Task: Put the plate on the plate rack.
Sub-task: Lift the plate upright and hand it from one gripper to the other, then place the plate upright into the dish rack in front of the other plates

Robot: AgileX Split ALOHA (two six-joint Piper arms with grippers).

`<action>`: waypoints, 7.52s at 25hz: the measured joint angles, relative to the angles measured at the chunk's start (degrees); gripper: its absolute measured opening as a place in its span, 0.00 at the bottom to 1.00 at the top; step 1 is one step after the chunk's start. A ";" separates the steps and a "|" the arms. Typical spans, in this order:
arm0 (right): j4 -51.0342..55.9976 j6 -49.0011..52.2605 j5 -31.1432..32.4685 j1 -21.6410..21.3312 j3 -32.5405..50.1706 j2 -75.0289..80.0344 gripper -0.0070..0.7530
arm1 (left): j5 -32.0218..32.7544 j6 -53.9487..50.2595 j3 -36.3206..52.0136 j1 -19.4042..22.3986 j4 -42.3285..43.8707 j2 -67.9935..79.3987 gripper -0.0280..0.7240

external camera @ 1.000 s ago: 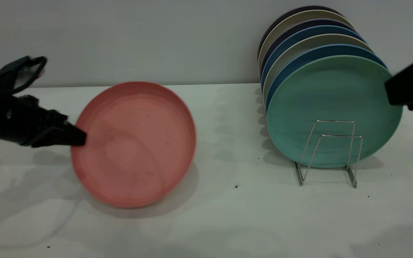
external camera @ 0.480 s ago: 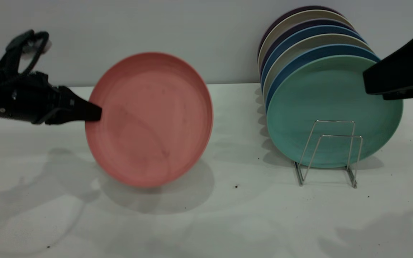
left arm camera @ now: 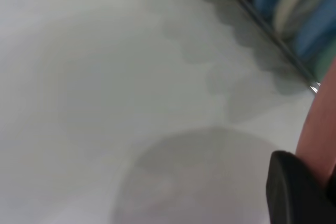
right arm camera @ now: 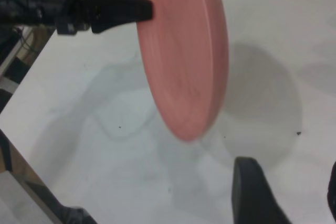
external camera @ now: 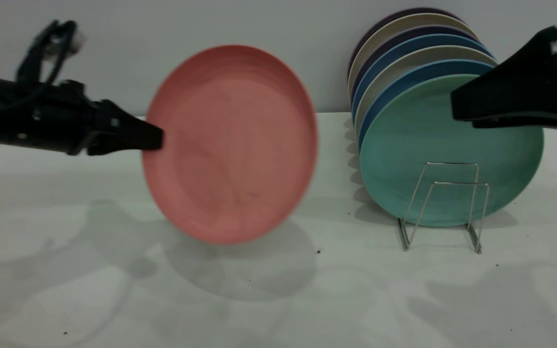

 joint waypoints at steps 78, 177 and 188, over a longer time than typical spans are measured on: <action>-14.88 -5.62 -17.51 1.03 -1.32 0.75 0.15 | 5.97 -34.85 -6.38 3.47 23.48 0.00 0.66; -36.13 -1.81 -17.69 8.33 -24.72 3.94 0.36 | 2.57 -37.81 -6.43 5.92 27.81 0.00 0.66; -48.90 55.76 -6.64 0.69 -24.72 3.45 0.36 | -10.74 -53.84 -6.43 5.92 40.38 -5.29 0.66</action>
